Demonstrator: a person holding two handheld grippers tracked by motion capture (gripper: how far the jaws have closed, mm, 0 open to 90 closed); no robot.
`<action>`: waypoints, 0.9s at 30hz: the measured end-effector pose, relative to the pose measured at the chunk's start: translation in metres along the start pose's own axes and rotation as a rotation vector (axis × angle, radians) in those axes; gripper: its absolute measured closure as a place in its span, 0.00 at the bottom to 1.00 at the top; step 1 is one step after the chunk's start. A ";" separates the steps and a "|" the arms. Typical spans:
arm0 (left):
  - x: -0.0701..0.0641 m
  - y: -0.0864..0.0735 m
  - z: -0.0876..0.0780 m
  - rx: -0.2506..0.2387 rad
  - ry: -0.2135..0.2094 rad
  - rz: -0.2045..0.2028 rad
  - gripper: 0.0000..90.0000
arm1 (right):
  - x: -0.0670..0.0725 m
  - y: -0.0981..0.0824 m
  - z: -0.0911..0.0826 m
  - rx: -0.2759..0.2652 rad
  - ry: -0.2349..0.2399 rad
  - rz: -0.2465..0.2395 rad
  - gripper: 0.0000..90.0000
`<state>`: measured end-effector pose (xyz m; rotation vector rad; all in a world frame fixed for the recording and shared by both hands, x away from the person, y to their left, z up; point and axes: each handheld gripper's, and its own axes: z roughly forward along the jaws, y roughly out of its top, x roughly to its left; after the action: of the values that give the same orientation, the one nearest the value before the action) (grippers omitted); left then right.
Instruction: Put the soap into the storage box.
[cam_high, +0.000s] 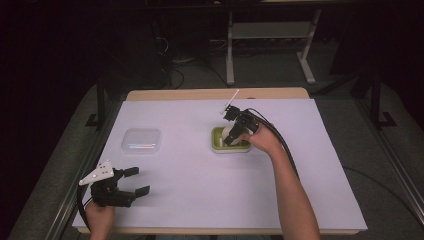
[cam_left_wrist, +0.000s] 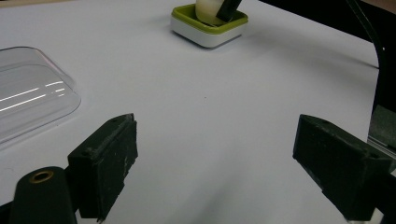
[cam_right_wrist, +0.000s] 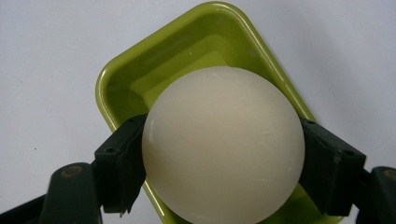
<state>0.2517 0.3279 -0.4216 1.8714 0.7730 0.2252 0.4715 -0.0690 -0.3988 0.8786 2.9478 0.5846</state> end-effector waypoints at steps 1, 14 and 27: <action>0.000 0.000 0.000 0.001 0.001 0.001 0.15 | 0.000 0.000 0.001 0.000 0.001 0.000 0.26; 0.000 0.000 0.000 0.003 0.000 0.005 0.15 | 0.000 0.000 0.002 0.004 -0.002 -0.001 0.26; 0.000 0.000 0.000 0.001 0.001 0.004 0.15 | 0.000 0.000 0.003 0.016 -0.003 0.001 0.26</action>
<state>0.2517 0.3278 -0.4212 1.8739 0.7705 0.2277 0.4721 -0.0677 -0.4018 0.8815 2.9533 0.5606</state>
